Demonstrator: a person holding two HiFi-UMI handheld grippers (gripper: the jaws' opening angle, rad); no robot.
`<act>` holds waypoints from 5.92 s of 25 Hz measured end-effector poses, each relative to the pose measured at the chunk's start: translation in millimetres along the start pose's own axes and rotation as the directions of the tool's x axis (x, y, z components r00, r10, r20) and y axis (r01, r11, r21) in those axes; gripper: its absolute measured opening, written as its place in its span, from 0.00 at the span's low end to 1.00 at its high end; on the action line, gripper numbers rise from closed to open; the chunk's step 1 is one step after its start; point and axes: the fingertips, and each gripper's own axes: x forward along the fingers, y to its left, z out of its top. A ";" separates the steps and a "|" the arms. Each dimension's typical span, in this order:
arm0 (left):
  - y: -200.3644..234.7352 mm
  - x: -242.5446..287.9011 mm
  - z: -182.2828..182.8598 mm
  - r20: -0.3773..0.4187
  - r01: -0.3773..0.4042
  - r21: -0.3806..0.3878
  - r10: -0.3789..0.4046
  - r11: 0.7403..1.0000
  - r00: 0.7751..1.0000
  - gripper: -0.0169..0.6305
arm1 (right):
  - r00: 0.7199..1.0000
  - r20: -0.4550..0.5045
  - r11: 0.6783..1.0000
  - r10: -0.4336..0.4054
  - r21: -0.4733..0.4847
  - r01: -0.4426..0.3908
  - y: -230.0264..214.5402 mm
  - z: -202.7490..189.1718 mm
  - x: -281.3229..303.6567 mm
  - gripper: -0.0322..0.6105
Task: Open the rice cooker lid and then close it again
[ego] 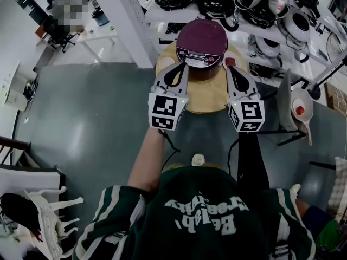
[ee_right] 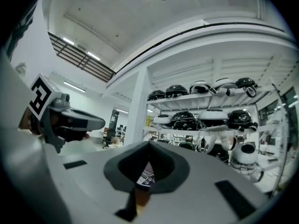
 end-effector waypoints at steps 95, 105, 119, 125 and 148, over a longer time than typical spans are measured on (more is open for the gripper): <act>57.9 207.5 -210.2 -0.268 0.320 -0.354 -0.423 0.879 0.866 0.02 | 0.851 -0.523 0.997 0.048 -0.023 -0.070 7.4 -190.7 219.2 0.06; 57.1 206.3 -209.8 -0.253 0.330 -0.368 -0.435 0.869 0.864 0.02 | 0.858 -0.512 0.998 0.043 -0.016 -0.059 6.5 -189.5 219.1 0.06; 56.7 206.9 -208.6 -0.241 0.338 -0.329 -0.424 0.882 0.873 0.02 | 0.870 -0.492 0.998 0.032 -0.035 -0.056 5.2 -187.8 220.2 0.06; 57.8 204.2 -204.8 -0.237 0.335 -0.251 -0.393 0.908 0.889 0.02 | 0.880 -0.474 0.999 0.035 0.006 -0.037 3.5 -184.0 220.4 0.06; 137.1 238.7 -69.0 -0.016 0.207 -0.151 -0.212 0.967 0.977 0.02 | 0.977 -0.207 0.999 -0.050 0.008 0.053 -67.7 -60.7 242.5 0.07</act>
